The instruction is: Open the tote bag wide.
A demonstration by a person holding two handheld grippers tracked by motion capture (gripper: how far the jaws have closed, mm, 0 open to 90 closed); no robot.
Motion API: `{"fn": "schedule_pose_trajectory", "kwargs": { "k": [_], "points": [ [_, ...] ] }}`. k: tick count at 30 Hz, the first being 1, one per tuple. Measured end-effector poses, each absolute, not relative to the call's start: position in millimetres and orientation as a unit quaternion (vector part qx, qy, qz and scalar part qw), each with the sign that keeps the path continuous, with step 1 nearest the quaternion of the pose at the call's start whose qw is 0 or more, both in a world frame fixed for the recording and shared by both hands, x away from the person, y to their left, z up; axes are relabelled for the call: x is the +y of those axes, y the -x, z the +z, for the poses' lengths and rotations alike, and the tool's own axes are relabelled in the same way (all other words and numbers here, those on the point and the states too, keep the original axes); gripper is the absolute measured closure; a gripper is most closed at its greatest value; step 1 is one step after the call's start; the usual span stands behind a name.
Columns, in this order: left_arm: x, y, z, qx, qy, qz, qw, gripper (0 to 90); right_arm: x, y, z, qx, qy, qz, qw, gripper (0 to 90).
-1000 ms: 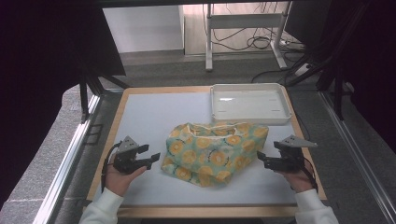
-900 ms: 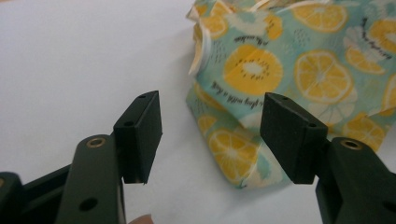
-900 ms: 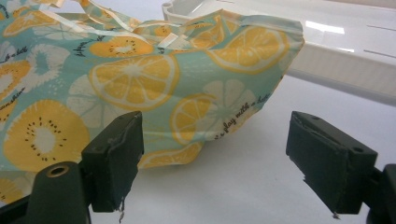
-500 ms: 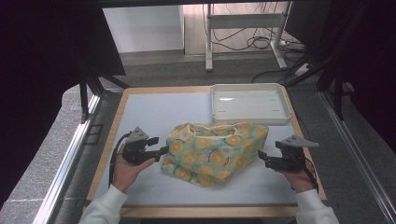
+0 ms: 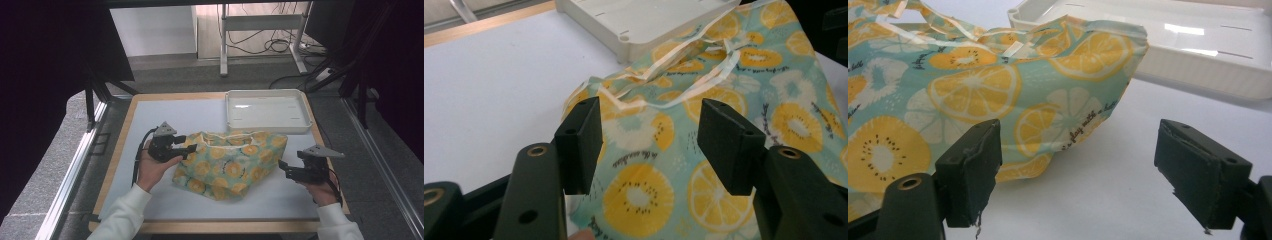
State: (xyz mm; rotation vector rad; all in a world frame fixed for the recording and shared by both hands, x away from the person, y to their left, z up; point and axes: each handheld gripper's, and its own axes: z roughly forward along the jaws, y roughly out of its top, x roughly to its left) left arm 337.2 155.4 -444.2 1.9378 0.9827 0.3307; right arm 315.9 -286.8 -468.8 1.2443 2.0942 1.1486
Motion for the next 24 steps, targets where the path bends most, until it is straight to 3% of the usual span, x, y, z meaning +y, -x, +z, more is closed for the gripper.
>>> {"fn": "schedule_pose_trajectory", "kwargs": {
  "k": [13, 24],
  "points": [
    [135.1, -368.1, -433.2, 0.387, -0.806, 0.114, 0.433, 47.1, -288.0, -315.3, -469.1, 0.758, -0.452, 0.418, 0.215, 19.1],
    [129.9, -400.6, -455.7, 0.413, -0.82, 0.068, 0.391, 43.4, -284.6, -316.1, -471.9, 0.766, -0.451, 0.405, 0.215, 19.2]
  ]
}}
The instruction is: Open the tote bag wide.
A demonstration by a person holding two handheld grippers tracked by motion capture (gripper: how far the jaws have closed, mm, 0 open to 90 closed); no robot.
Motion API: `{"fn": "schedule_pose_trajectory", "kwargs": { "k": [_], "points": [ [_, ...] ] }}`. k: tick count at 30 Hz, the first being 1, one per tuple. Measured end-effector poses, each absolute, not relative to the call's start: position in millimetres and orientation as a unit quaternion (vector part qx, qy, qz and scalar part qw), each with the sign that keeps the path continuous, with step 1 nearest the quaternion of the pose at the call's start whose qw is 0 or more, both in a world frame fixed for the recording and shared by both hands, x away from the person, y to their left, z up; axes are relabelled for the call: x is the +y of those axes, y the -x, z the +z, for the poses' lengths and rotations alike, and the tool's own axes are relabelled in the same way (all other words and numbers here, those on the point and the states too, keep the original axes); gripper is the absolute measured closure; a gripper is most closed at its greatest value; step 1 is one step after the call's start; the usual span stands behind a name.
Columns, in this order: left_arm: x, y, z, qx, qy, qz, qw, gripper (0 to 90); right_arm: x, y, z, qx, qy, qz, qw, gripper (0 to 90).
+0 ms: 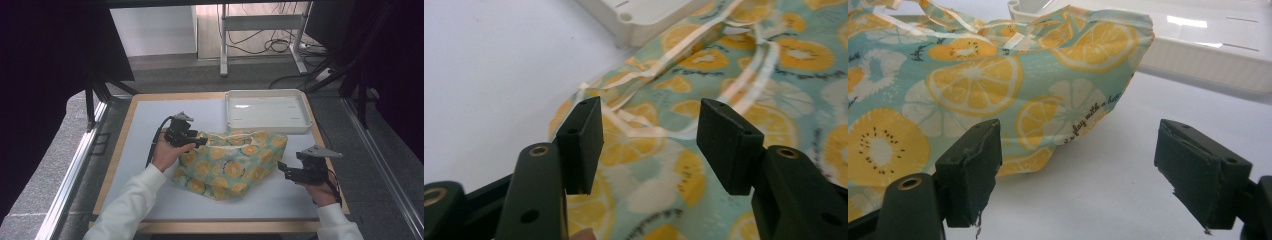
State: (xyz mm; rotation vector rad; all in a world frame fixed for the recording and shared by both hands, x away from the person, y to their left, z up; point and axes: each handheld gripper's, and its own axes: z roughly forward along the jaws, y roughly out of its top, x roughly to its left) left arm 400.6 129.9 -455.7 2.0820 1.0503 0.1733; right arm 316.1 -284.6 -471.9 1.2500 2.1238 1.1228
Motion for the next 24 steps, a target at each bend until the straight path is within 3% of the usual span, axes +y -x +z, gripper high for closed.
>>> {"fn": "schedule_pose_trajectory", "kwargs": {
  "k": [24],
  "points": [
    [124.6, -430.4, -497.5, 0.442, -0.829, 0.035, 0.341, 37.3, -286.2, -317.7, -476.3, 0.766, -0.461, 0.392, 0.216, 19.2]
  ]
}}
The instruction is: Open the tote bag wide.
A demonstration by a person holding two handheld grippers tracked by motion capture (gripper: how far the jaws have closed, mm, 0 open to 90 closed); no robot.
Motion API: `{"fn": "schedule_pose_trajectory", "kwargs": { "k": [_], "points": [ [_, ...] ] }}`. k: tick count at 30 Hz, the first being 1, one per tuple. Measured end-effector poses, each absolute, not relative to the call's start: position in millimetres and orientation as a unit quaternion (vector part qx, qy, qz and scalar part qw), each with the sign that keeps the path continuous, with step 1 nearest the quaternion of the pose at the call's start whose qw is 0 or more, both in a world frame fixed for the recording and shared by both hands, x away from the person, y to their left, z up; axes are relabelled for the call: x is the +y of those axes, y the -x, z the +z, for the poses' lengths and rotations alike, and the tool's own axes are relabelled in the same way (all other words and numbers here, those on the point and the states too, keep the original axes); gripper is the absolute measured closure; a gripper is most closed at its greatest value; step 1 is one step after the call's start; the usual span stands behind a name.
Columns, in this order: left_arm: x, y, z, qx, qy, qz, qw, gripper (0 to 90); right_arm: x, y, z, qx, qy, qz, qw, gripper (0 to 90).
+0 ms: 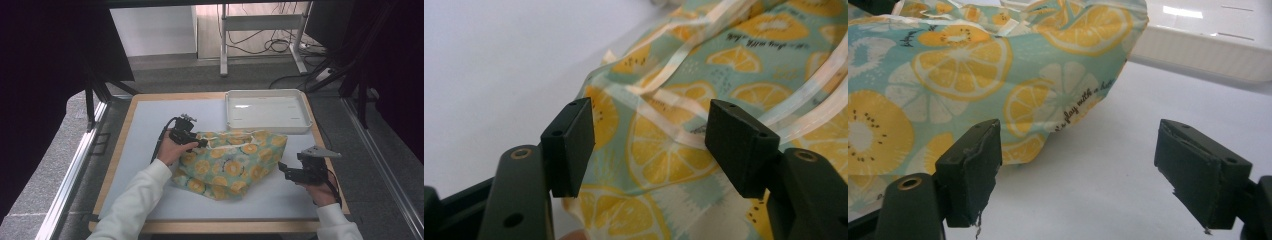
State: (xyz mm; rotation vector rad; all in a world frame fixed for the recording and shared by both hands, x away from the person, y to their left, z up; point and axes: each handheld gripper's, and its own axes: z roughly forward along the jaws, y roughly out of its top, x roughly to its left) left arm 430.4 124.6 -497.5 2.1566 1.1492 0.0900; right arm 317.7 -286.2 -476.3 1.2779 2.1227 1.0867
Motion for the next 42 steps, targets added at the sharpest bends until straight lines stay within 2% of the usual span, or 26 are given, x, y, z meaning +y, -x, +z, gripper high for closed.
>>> {"fn": "schedule_pose_trajectory", "kwargs": {
  "k": [5, 7, 18, 22, 28, 35, 42],
  "points": [
    [122.8, -431.7, -507.0, 0.444, -0.833, 0.029, 0.33, 41.4, -285.0, -317.8, -477.0, 0.767, -0.461, 0.389, 0.217, 19.2],
    [121.7, -432.7, -509.9, 0.445, -0.834, 0.029, 0.324, 47.2, -284.4, -317.9, -477.3, 0.768, -0.461, 0.389, 0.217, 19.2],
    [114.5, -435.8, -521.5, 0.443, -0.84, 0.055, 0.308, 61.6, -285.3, -318.1, -477.9, 0.766, -0.464, 0.386, 0.219, 19.2],
    [117.2, -436.7, -523.0, 0.443, -0.839, 0.057, 0.312, 74.2, -284.7, -318.0, -478.1, 0.768, -0.464, 0.384, 0.22, 19.2],
    [121.8, -437.0, -523.6, 0.444, -0.834, 0.049, 0.323, 85.0, -284.8, -318.1, -478.6, 0.768, -0.465, 0.382, 0.22, 19.2],
    [123.0, -431.7, -517.4, 0.432, -0.836, 0.046, 0.334, 88.9, -285.9, -318.3, -478.7, 0.767, -0.465, 0.381, 0.224, 19.2],
    [132.8, -409.1, -489.6, 0.407, -0.826, 0.05, 0.386, 89.4, -287.6, -318.0, -477.4, 0.765, -0.468, 0.381, 0.227, 19.2]
  ]
}}
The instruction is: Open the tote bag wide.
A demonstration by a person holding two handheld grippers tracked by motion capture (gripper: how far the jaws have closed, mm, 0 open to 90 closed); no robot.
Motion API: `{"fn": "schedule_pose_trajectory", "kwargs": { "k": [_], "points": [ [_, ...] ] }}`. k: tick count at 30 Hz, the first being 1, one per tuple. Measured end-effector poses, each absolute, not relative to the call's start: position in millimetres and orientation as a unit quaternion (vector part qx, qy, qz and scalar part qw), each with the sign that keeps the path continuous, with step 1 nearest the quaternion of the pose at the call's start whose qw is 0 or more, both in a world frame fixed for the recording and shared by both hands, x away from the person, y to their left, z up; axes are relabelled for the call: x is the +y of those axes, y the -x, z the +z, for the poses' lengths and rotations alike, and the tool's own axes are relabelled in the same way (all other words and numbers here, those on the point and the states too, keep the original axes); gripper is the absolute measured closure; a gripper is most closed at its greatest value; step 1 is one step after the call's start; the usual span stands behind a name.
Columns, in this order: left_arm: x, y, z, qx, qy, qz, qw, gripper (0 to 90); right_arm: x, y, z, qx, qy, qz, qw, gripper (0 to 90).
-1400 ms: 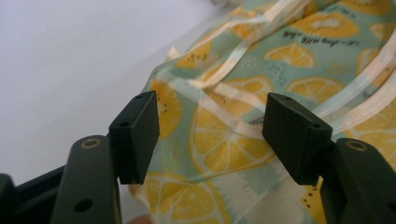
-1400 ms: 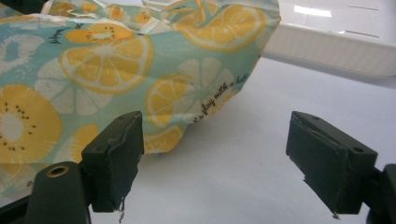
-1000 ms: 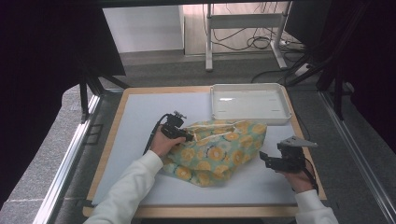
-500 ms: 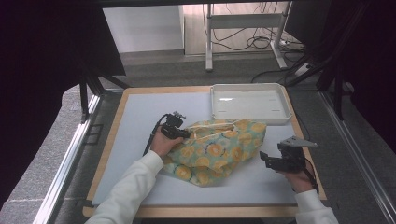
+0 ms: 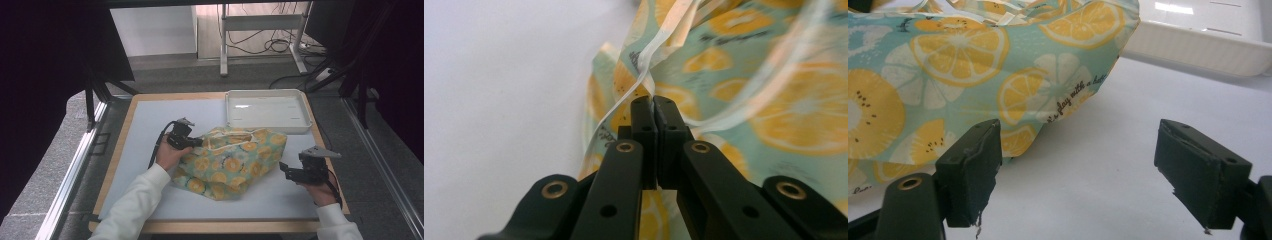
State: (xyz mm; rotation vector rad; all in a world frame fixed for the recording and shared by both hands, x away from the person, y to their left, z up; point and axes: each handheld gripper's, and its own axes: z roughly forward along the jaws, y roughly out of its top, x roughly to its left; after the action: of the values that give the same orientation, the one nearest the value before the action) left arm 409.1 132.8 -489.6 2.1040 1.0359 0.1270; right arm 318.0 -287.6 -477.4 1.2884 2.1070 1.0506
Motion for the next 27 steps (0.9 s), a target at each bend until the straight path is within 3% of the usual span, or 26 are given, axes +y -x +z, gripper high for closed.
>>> {"fn": "schedule_pose_trajectory", "kwargs": {
  "k": [13, 27],
  "points": [
    [145.9, -383.9, -475.3, 0.389, -0.804, 0.041, 0.448, 89.5, -285.7, -316.6, -472.7, 0.762, -0.463, 0.388, 0.234, 19.6],
    [147.6, -379.2, -468.1, 0.383, -0.799, 0.038, 0.462, 89.5, -284.4, -318.3, -455.4, 0.76, -0.447, 0.398, 0.251, 20.9]
  ]
}}
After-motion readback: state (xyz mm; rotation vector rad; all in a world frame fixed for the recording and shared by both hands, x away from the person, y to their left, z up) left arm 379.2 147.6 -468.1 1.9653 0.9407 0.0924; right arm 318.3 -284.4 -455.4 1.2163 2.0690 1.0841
